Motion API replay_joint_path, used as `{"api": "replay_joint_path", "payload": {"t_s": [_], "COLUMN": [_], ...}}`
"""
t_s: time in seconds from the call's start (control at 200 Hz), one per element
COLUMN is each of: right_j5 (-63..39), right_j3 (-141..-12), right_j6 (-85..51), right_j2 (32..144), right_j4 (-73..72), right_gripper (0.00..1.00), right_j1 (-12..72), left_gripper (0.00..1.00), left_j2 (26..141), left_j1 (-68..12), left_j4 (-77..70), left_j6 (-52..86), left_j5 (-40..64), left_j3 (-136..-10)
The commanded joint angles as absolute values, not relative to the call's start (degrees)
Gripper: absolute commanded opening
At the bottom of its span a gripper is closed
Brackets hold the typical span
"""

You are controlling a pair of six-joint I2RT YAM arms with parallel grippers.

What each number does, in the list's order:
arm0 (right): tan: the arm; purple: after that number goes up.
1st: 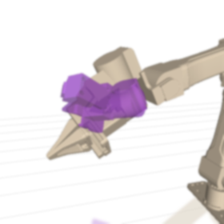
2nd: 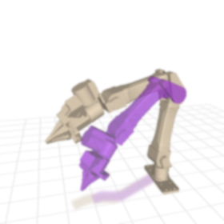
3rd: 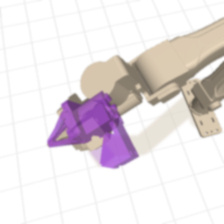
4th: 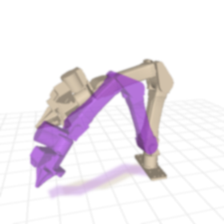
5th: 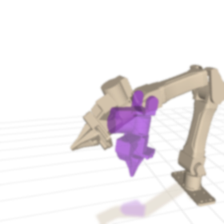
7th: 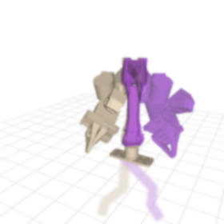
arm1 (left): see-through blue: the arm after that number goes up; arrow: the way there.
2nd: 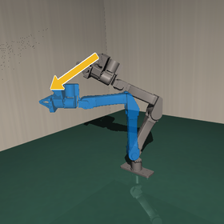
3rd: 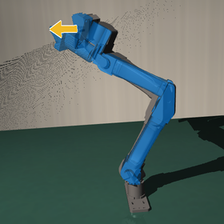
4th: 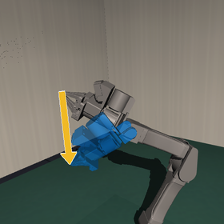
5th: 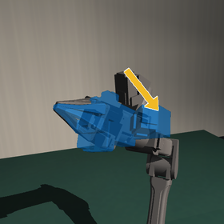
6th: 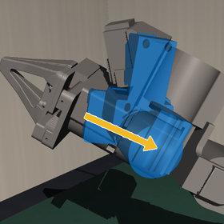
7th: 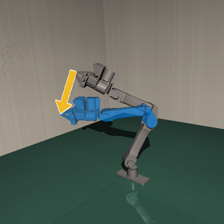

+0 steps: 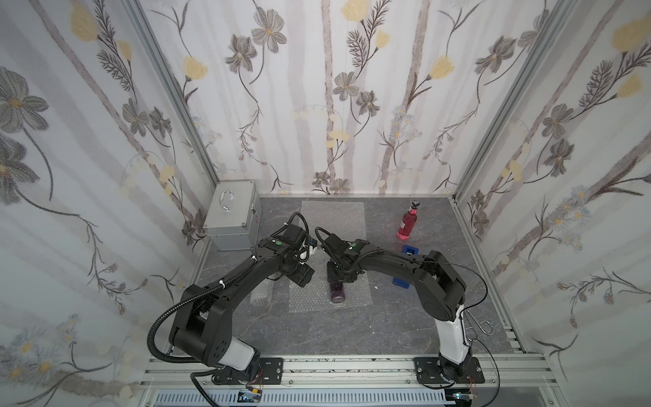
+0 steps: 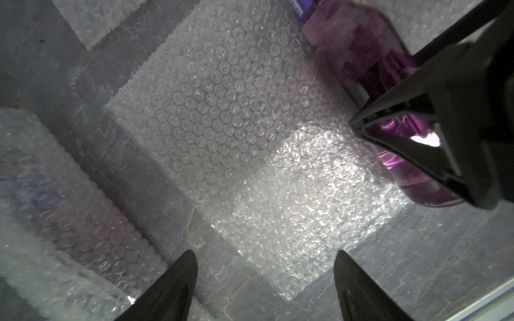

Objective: Wrap wine bottles in bubble wrap
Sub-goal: Wrap the wine bottle in bubble wrap.

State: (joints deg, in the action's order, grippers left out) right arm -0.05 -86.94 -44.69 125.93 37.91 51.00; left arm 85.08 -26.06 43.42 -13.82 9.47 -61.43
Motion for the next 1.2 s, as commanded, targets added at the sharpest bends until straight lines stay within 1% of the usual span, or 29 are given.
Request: {"api": "replay_joint_path", "payload": {"t_s": [0.0,0.1,0.185,0.28,0.39,0.425,0.495,0.575,0.65,0.7,0.824,0.844,0.944,1.104,1.199], "right_j5": [1.9,2.6,3.2,3.3,1.8,1.2,0.3,1.0,0.8,0.9,0.5,0.5,-1.1,-5.5,-7.4], "right_j3": [-88.4,-89.1,-88.2,-86.7,-86.2,-86.4,-86.9,-85.6,-82.7,-80.3,-73.6,-72.2,-66.1,-60.2,-57.9], "right_j6": [-43.9,-43.2,-43.0,-42.6,-42.8,-42.9,-42.9,-43.1,-43.0,-42.9,-41.9,-41.9,-41.3,-40.4,-40.2], "right_j2": [124.9,123.1,120.5,117.6,117.8,118.5,119.7,118.5,116.2,114.1,110.3,109.8,108.0,108.1,108.8], "right_j4": [37.6,39.2,39.6,38.7,37.4,37.1,37.6,37.5,36.6,35.8,33.5,33.0,29.0,23.3,21.0], "right_gripper": [0.48,0.56,0.59,0.57,0.49,0.49,0.51,0.52,0.52,0.52,0.53,0.53,0.53,0.52,0.51], "right_j1": [51.1,51.1,50.7,50.1,50.4,50.6,50.7,50.2,48.7,47.4,44.8,42.9,39.9,36.8,35.8], "left_gripper": [0.80,0.80,0.80,0.78,0.76,0.75,0.74,0.67,0.54,0.51,0.51,0.51,0.51,0.50,0.47], "left_j2": [84.7,85.1,85.8,87.2,88.8,88.9,89.2,90.4,92.3,93.9,97.5,98.0,100.7,103.5,104.7], "left_j1": [-25.4,-24.7,-24.7,-24.7,-24.7,-24.7,-24.7,-25.2,-26.3,-27.4,-30.1,-30.6,-32.4,-33.5,-33.6], "left_j4": [43.7,43.0,42.3,41.8,41.5,41.3,40.8,40.1,39.8,40.2,41.4,41.6,42.7,43.5,43.5], "left_j6": [-8.2,-5.4,-3.2,-0.5,0.6,0.7,1.2,2.3,3.5,4.1,5.2,5.3,5.4,5.1,4.7], "left_j5": [15.4,17.6,20.0,22.7,23.7,23.7,23.6,24.7,26.0,26.9,27.9,27.9,27.5,25.8,24.1], "left_j3": [-62.5,-62.8,-63.3,-64.4,-65.2,-65.1,-64.9,-65.0,-66.0,-67.4,-71.2,-71.7,-74.0,-74.8,-74.5]}}
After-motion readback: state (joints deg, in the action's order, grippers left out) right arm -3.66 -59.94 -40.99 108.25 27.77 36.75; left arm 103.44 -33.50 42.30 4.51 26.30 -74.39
